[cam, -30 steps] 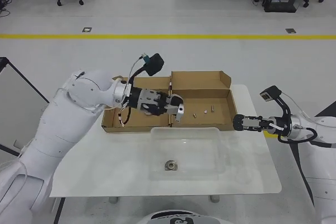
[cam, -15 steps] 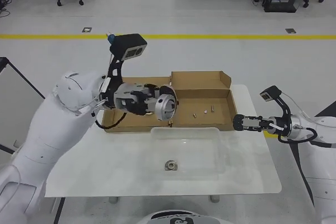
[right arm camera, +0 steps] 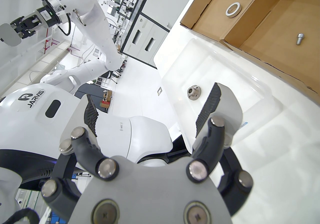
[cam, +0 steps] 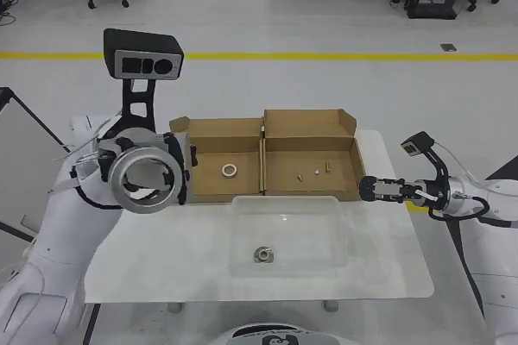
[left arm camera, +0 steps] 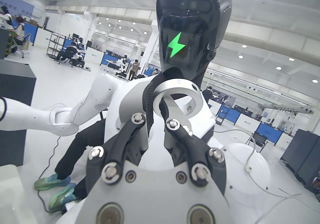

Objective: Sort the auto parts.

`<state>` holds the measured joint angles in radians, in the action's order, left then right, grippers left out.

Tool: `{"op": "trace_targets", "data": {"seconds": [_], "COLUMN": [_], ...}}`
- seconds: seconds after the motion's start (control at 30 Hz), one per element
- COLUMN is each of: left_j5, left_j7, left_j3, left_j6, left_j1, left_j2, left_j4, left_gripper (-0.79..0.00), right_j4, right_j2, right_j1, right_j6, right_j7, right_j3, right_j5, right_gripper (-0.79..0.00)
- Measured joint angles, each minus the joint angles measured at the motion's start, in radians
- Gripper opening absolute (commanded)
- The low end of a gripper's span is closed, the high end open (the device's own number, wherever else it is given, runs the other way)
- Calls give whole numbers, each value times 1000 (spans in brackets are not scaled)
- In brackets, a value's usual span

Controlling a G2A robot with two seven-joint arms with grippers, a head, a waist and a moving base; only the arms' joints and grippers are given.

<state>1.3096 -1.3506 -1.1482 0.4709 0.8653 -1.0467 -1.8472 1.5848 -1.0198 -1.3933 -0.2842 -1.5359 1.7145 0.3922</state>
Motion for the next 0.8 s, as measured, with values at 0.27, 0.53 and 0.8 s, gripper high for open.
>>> {"op": "trace_targets", "data": {"seconds": [0.27,0.53,0.8], "left_j5": [70,62,69], "left_j7": [-50,-102,-90], "left_j3": [-52,-110,-109], "left_j6": [-50,-102,-106], "left_j1": [26,43,49], "left_j2": [-34,-93,-93], "left_j4": [78,160,150], "left_gripper": [-785,-785,-785], "right_j4": [0,0,0], "right_j2": [0,0,0], "right_j1": [0,0,0], "right_j6": [0,0,0], "right_j7": [0,0,0], "right_j3": [0,0,0], "right_j5": [0,0,0], "right_gripper": [0,0,0]}}
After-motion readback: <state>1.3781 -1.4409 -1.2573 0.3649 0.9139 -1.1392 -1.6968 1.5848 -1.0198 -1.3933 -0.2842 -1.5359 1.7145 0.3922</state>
